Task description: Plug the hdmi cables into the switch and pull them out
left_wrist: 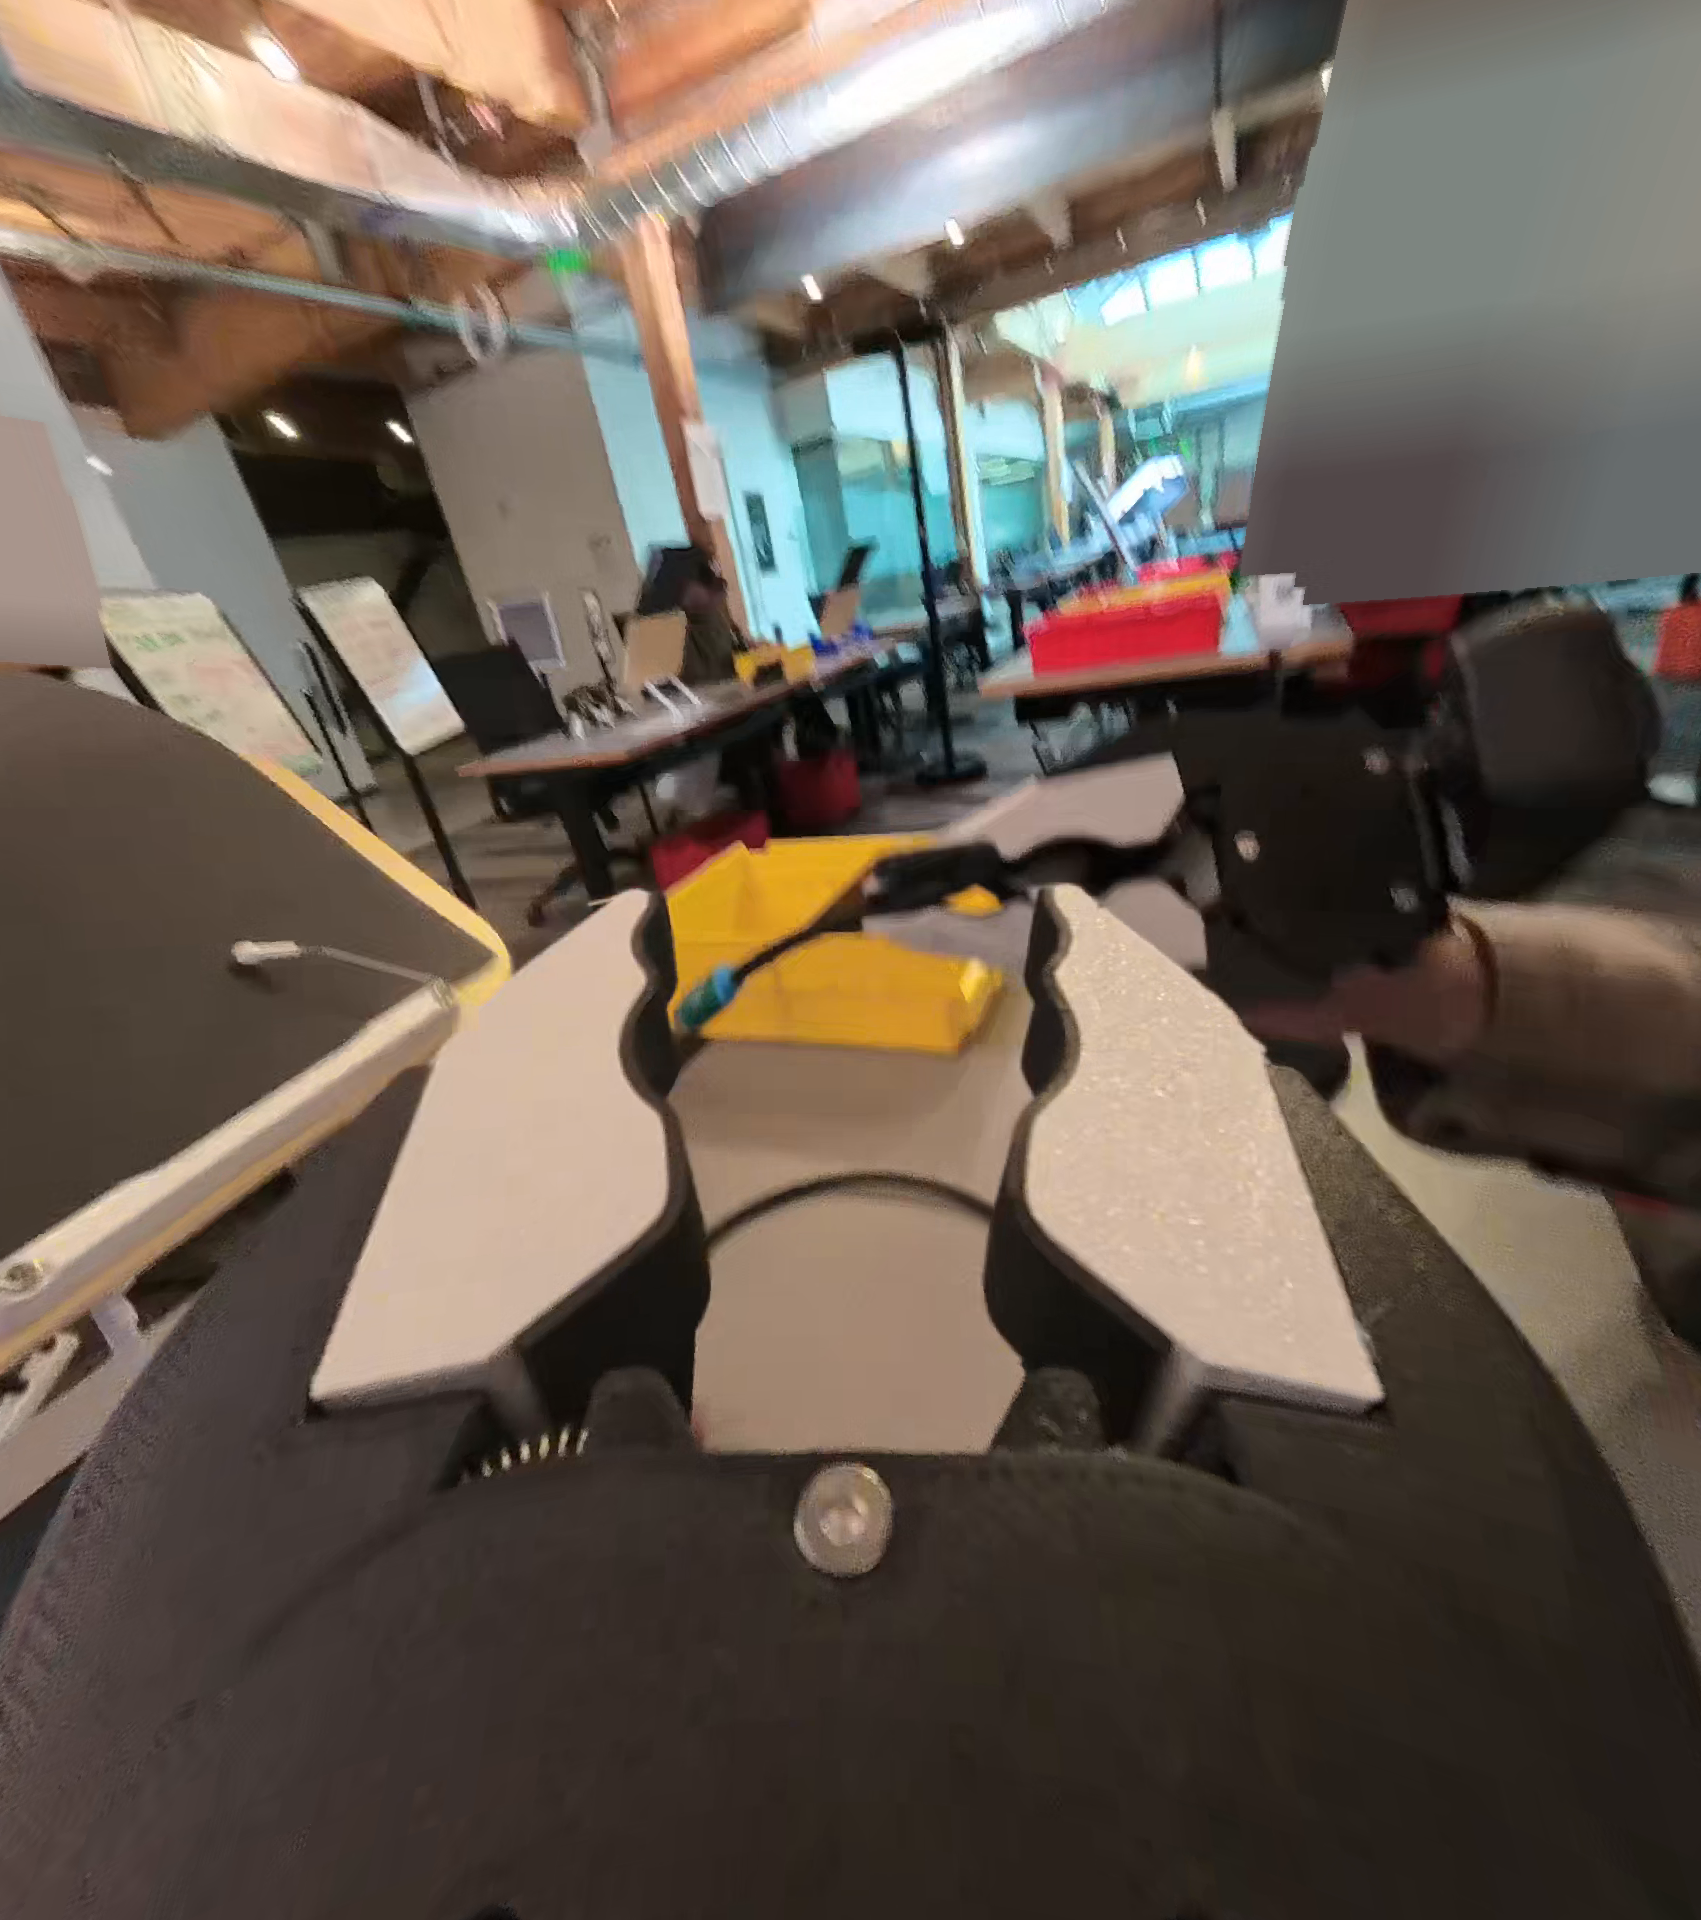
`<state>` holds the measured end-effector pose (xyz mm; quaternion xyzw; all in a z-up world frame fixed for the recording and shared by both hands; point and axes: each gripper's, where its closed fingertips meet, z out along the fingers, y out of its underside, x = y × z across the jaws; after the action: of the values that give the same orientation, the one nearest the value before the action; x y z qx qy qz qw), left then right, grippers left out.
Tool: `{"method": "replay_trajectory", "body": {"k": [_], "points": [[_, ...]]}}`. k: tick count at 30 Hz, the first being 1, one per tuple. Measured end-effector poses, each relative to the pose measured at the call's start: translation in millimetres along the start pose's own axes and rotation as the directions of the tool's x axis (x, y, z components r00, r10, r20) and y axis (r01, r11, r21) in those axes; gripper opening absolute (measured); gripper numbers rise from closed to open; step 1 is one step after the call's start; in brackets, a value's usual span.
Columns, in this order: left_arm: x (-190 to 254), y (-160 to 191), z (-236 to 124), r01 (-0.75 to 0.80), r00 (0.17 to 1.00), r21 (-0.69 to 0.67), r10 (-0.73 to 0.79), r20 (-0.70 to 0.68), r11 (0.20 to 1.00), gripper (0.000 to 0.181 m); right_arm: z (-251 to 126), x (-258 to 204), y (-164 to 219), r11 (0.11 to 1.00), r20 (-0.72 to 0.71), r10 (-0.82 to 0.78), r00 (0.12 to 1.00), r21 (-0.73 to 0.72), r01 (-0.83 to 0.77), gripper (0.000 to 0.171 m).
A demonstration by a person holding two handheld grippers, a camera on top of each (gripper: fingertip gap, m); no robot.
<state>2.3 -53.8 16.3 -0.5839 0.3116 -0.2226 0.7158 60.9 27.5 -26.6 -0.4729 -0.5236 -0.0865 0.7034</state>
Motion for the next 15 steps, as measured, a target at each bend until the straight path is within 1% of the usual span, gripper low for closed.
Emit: {"method": "replay_trajectory", "body": {"k": [3,6,8,9,10,12,13,15], "points": [[14.2,36.7,-14.7,-0.063,0.997,-0.193,0.053,-0.057,0.979,0.071,-8.5,3.7,18.3,0.999,-0.012,0.022,1.000,-0.038,-0.022,0.004],[34.9,88.7,-30.9,-0.113,0.989,-0.401,0.063,-0.135,0.909,0.076,-15.6,-2.2,32.7,0.996,-0.005,0.048,0.999,-0.069,-0.049,0.004],[42.5,119.0,-44.9,-0.156,0.982,-0.495,0.082,-0.168,0.855,0.081,-20.0,-8.1,38.1,0.995,0.002,0.044,0.999,-0.085,-0.044,0.004],[47.5,131.3,-52.2,-0.161,0.979,-0.529,0.068,-0.190,0.833,0.081,-22.1,-12.2,39.7,0.995,0.011,0.045,0.999,-0.089,-0.044,0.003],[50.1,142.4,-58.3,-0.198,0.973,-0.548,0.095,-0.210,0.813,0.076,-24.2,-15.8,41.3,0.995,0.016,0.044,0.999,-0.092,-0.043,0.003],[60.1,170.3,-69.9,-0.349,0.930,-0.576,0.197,-0.310,0.740,0.067,-26.9,-24.6,44.0,0.994,0.038,0.053,0.998,-0.094,-0.049,0.004],[66.6,184.0,-74.0,-0.392,0.911,-0.593,0.206,-0.358,0.704,0.060,-27.6,-28.4,45.6,0.994,0.046,0.055,0.997,-0.098,-0.050,0.004],[83.0,207.5,-79.5,-0.468,0.865,-0.597,0.199,-0.461,0.651,0.054,-28.4,-35.1,46.7,0.994,0.058,0.048,0.997,-0.103,-0.042,0.004]]}}
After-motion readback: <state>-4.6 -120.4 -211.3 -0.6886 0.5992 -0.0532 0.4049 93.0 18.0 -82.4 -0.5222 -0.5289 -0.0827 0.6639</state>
